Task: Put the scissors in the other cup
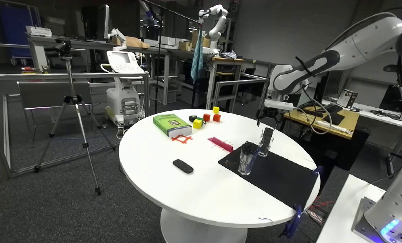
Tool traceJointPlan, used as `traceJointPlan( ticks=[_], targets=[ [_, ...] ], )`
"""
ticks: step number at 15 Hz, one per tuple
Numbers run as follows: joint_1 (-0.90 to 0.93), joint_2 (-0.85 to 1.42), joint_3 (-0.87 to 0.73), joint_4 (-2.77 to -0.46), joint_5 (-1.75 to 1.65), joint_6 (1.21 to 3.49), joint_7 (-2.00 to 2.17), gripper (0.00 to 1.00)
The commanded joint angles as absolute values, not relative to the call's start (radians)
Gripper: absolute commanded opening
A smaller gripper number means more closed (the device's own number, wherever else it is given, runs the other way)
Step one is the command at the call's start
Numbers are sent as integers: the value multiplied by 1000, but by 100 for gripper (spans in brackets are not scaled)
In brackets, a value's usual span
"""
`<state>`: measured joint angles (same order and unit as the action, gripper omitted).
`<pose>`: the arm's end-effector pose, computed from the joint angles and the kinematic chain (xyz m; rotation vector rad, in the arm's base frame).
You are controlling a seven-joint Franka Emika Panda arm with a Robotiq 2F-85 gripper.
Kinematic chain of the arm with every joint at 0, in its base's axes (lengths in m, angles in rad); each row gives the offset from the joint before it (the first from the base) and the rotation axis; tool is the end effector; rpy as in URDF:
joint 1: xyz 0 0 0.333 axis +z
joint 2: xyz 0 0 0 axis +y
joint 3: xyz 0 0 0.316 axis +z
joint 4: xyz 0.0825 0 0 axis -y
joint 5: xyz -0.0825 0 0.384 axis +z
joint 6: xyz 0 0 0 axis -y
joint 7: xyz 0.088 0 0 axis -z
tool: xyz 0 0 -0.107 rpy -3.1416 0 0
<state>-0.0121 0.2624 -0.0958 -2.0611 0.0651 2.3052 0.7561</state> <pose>0.5813 -0.0604 0.3066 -2.8103 1.3662 0.0361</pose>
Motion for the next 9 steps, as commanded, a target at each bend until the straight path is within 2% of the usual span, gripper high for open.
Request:
traceJointPlan(
  ticks=[1,9],
  targets=[
    [-12,289,-92,-2018,104,2279,759,100],
    [-8,337,-97,-1984,104,2286,758,100]
  ],
)
